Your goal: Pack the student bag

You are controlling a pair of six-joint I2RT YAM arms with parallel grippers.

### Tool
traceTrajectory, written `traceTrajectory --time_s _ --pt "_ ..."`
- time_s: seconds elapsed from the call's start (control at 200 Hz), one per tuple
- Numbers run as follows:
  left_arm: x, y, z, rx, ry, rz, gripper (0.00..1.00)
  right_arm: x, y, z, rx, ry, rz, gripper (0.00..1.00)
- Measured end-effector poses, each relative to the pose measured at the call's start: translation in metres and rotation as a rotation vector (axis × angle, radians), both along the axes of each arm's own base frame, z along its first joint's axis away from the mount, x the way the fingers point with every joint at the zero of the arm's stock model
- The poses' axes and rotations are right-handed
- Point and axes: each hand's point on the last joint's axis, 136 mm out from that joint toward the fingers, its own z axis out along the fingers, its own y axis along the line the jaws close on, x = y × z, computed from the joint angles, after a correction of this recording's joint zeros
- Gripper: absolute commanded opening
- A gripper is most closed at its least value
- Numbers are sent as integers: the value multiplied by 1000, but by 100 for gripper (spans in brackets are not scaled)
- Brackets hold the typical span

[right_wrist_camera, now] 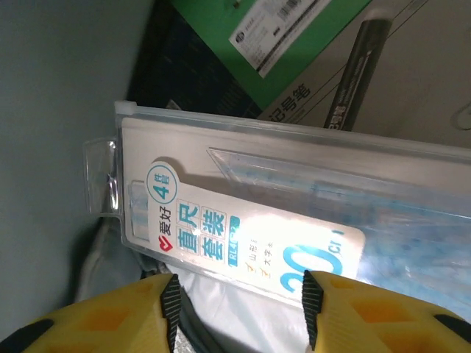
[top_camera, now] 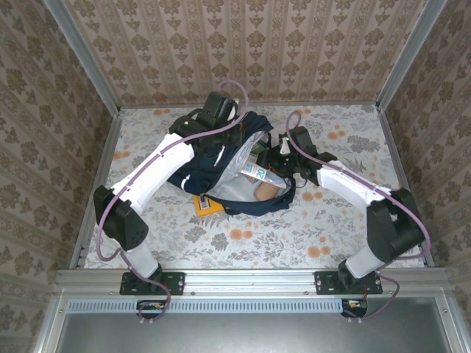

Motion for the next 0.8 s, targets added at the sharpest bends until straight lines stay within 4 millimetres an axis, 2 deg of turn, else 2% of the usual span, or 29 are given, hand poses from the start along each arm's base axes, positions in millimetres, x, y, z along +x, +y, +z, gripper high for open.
traceTrajectory --time_s 0.115,0.255,0.385,0.455,0.515,0.655,0.8 --pt "0 1 2 -4 -1 2 0 1 10 -18 -13 36 21 50" --pt "-1 1 2 -5 4 -2 0 -2 8 -12 -24 21 26 56" --pt "-2 0 2 -6 6 -5 0 0 -14 7 -47 -20 -9 56" --pt "-2 -1 0 -9 9 -9 0 5 -36 16 -53 -49 -56 57" --pt "-3 -1 -2 -11 13 -13 0 7 -56 17 -68 -54 -101 57" --pt "-7 -2 -8 -21 28 -20 0 7 -95 -10 -120 3 -174 56" --pt "-8 -4 -9 -29 33 -22 0 3 -105 -44 -161 88 -177 56"
